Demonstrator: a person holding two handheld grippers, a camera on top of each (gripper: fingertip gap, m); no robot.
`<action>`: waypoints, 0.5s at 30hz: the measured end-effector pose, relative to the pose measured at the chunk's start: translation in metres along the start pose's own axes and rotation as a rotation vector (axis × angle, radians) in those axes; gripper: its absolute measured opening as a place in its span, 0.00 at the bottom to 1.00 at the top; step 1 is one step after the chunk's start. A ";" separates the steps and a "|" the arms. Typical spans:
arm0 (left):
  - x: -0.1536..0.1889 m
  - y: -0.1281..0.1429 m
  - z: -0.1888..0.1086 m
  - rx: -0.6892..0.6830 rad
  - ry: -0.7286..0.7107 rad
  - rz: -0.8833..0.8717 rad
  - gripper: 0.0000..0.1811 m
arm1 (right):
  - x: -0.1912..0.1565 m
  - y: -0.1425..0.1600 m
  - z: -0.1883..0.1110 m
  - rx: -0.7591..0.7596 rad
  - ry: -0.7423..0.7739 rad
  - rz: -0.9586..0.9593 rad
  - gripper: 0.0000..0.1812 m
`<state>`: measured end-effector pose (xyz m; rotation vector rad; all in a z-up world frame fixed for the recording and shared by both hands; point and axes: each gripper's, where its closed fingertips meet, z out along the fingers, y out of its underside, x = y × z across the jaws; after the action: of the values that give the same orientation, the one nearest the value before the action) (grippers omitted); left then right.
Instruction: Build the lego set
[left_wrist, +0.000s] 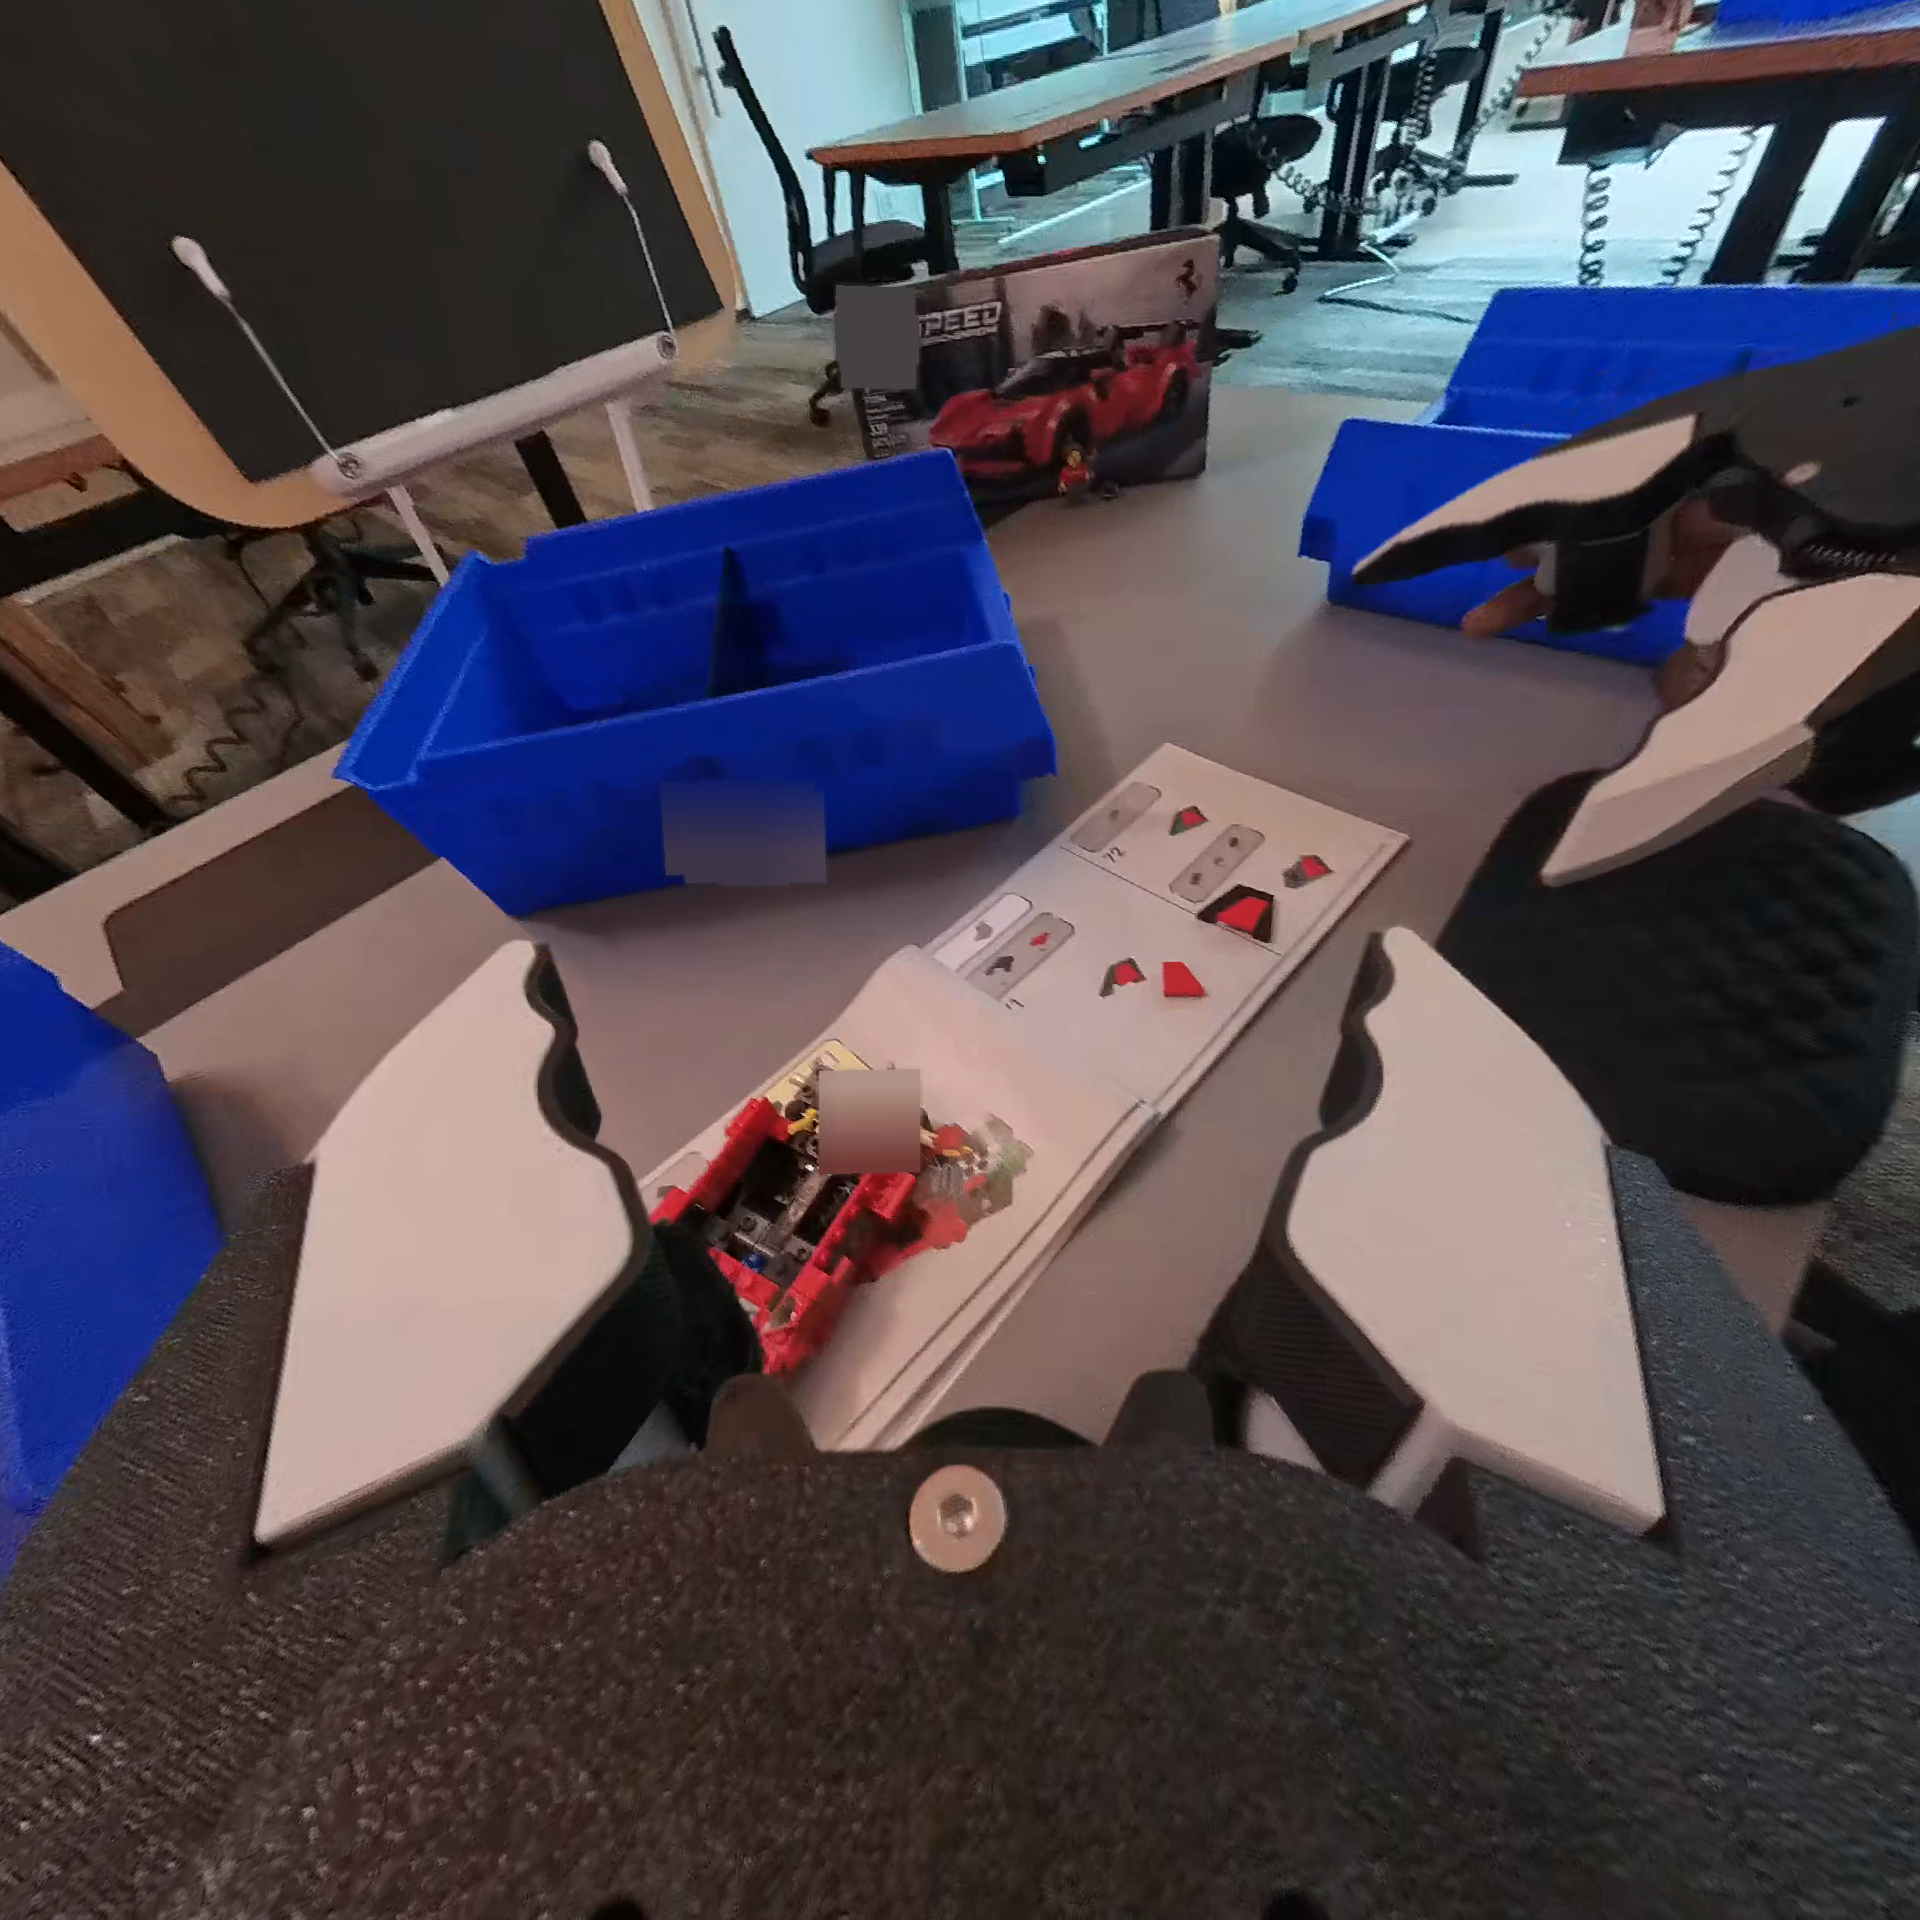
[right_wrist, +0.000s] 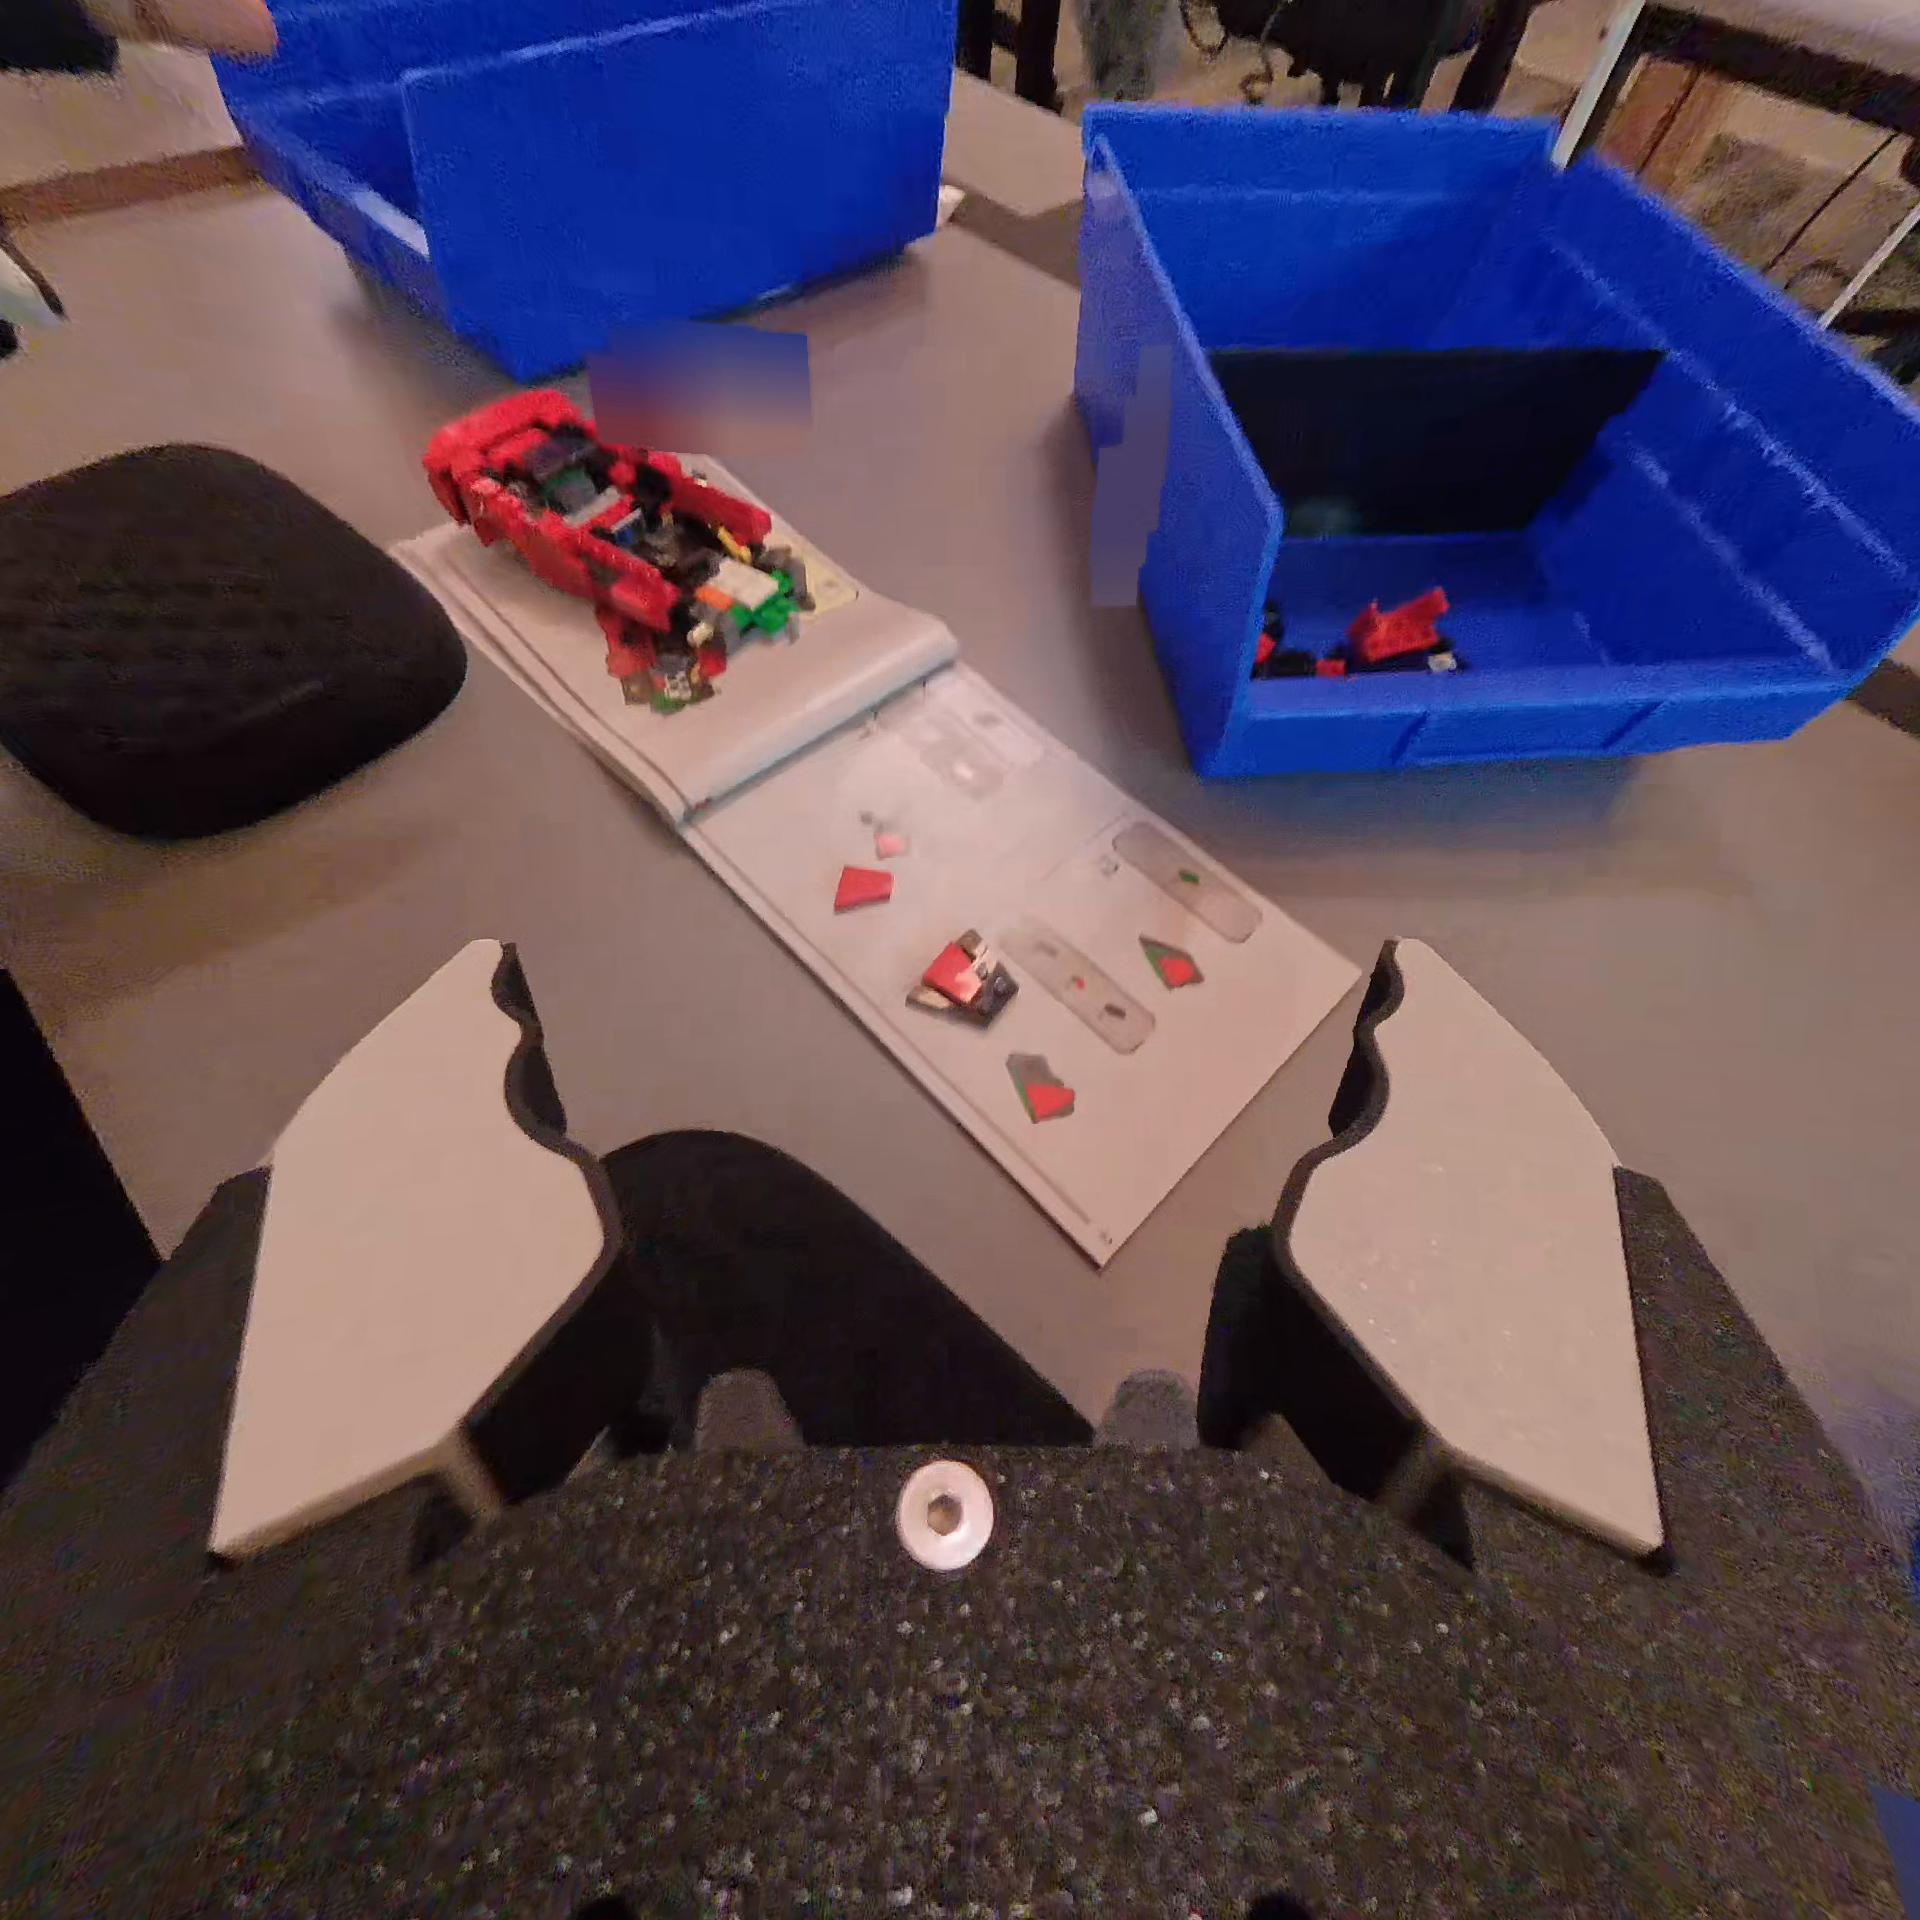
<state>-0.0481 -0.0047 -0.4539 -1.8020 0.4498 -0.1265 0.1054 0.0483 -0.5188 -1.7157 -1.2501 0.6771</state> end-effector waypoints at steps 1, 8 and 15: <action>0.001 0.000 -0.002 0.009 0.010 -0.009 0.75 | -0.001 0.008 0.000 -0.025 -0.012 0.007 0.79; 0.013 -0.004 -0.006 0.193 0.202 -0.117 0.00 | -0.007 0.018 0.012 -0.066 -0.174 -0.021 0.00; 0.040 0.002 0.038 0.152 0.398 -0.096 0.09 | 0.016 0.031 0.047 -0.162 -0.386 -0.155 0.21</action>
<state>-0.0002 0.0142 -0.4723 -1.6489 0.6164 -0.5784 0.0863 0.0754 -0.5664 -1.6423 -1.7268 0.8601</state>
